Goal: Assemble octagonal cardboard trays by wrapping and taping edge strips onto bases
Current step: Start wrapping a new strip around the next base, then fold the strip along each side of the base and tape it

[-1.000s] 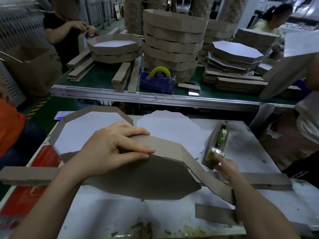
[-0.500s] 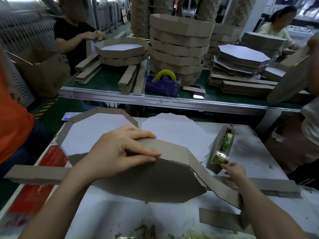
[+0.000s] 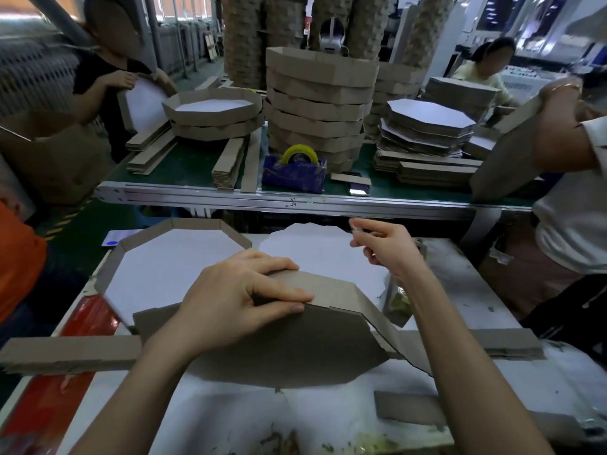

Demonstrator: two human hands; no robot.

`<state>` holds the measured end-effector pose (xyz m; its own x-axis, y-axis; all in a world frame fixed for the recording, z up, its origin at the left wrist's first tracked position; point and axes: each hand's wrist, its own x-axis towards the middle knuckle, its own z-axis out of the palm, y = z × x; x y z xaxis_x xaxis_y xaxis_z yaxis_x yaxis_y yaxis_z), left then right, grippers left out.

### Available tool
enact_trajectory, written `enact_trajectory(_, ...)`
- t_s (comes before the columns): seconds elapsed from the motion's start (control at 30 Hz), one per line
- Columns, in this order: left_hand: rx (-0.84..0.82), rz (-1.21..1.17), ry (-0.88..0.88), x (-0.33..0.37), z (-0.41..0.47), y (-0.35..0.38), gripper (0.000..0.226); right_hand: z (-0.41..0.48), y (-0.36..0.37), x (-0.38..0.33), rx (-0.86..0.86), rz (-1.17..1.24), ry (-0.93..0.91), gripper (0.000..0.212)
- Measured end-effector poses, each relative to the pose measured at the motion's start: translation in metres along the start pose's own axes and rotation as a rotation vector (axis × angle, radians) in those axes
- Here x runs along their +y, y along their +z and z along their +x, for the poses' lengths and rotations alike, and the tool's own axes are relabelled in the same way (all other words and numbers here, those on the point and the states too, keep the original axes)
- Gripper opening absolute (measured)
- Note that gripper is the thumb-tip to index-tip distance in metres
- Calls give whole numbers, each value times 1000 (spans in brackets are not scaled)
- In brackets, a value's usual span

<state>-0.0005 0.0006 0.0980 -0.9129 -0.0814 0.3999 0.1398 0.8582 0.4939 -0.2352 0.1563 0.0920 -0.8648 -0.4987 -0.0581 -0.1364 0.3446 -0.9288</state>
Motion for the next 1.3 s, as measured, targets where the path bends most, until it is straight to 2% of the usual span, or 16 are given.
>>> enact_trajectory(0.1, 20, 3, -16, 2, -6, -1, 24, -27, 14, -30, -126, 40, -24, 77)
enact_trajectory(0.13, 27, -1, -23, 3, -8, -2, 25, -37, 19, -37, -142, 75, -36, 83)
enact_trajectory(0.17, 32, -3, -30, 3, -10, -2, 25, -46, 24, -44, -133, 117, -62, 78)
enact_trajectory(0.3, 28, -4, -56, 1, -22, -7, 19, -82, 47, -61, -109, 322, -157, 26)
enact_trajectory(0.37, 34, -34, -72, -5, -30, -12, 21, -98, 59, -66, -139, 426, -176, 15)
enact_trajectory(0.53, 83, -131, -123, -25, -51, -23, 20, -132, 87, -65, -253, 526, -136, 23)
enact_trajectory(0.67, 168, -196, -172, -33, -61, -25, 21, -148, 103, -57, -274, 524, -108, 27)
enact_trajectory(0.83, 155, -269, -225, -34, -61, -22, 33, -157, 112, -48, -258, 454, -94, 28)
enact_trajectory(0.97, 162, -273, -224, -36, -60, -23, 28, -162, 114, -41, -225, 453, -105, 28)
enact_trajectory(1.3, 45, -220, -168, -42, -62, -26, 17, -174, 115, -29, -251, 420, -105, 29)
